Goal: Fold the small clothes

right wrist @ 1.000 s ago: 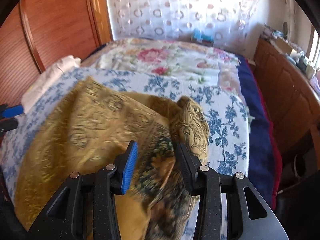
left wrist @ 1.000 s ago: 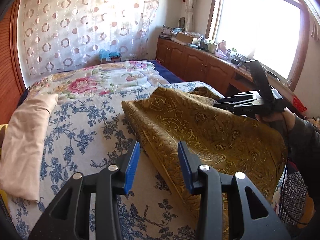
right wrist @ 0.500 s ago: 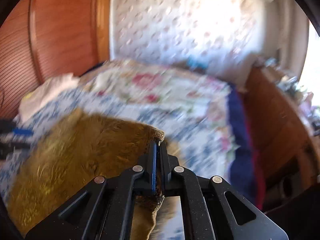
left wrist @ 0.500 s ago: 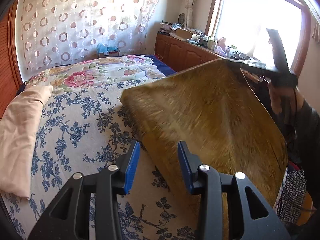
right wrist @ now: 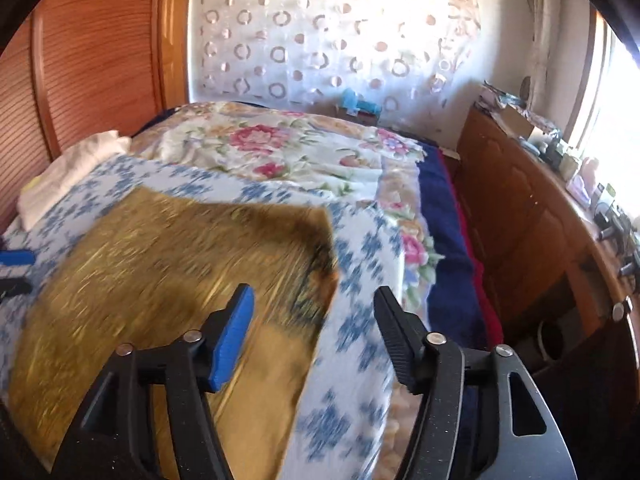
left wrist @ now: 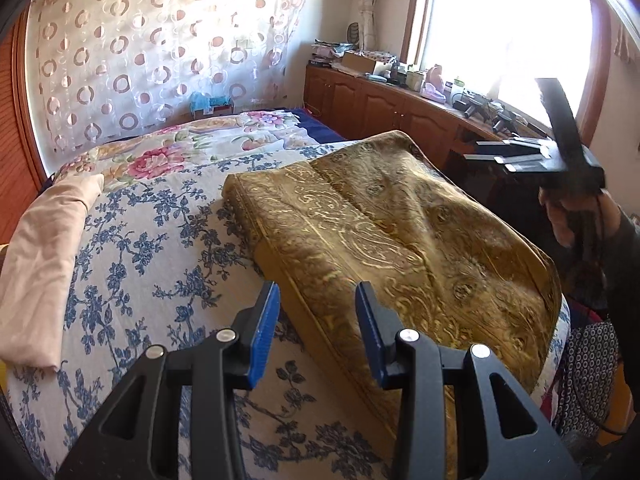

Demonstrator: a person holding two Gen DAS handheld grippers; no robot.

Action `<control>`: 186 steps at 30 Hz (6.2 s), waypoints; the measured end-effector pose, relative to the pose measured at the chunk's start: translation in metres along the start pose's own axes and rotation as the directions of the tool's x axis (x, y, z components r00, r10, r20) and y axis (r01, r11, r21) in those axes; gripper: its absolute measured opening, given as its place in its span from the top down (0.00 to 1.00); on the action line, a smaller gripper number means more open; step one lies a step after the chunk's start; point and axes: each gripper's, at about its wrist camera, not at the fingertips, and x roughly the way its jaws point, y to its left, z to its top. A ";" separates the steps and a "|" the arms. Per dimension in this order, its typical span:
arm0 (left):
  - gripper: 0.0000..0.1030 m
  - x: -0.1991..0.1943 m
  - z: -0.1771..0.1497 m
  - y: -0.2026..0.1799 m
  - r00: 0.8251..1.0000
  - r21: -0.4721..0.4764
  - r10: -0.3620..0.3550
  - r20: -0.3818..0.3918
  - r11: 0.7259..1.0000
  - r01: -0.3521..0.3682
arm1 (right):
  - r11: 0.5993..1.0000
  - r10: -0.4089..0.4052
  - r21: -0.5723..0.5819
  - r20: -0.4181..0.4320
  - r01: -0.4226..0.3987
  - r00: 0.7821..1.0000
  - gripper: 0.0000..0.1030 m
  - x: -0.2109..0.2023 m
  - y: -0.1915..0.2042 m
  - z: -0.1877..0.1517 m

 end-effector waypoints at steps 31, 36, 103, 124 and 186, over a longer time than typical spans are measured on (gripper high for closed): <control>0.89 -0.028 -0.099 -0.043 0.962 0.003 -0.202 -0.184 0.979 0.206 | 0.996 0.057 0.071 0.022 -0.058 0.998 0.26 -0.075 0.062 -0.108; 0.98 -0.040 -0.083 -0.041 0.960 -0.022 -0.250 -0.128 0.968 0.249 | 0.993 0.114 0.037 0.050 -0.116 0.992 0.22 -0.081 0.080 -0.102; 0.76 0.100 0.089 0.049 0.997 -0.042 -0.037 -0.068 0.999 0.034 | 0.998 0.030 0.053 0.081 -0.035 0.996 0.35 -0.003 -0.013 0.047; 0.75 0.118 0.066 0.068 0.993 -0.075 0.039 -0.115 0.996 -0.048 | 0.991 -0.005 0.131 0.013 0.003 1.000 1.00 0.003 -0.029 0.015; 0.99 -0.079 0.047 0.181 0.962 -0.329 0.096 0.255 0.944 -0.008 | 0.925 0.370 -0.149 0.138 -0.350 0.919 0.89 0.048 0.125 0.150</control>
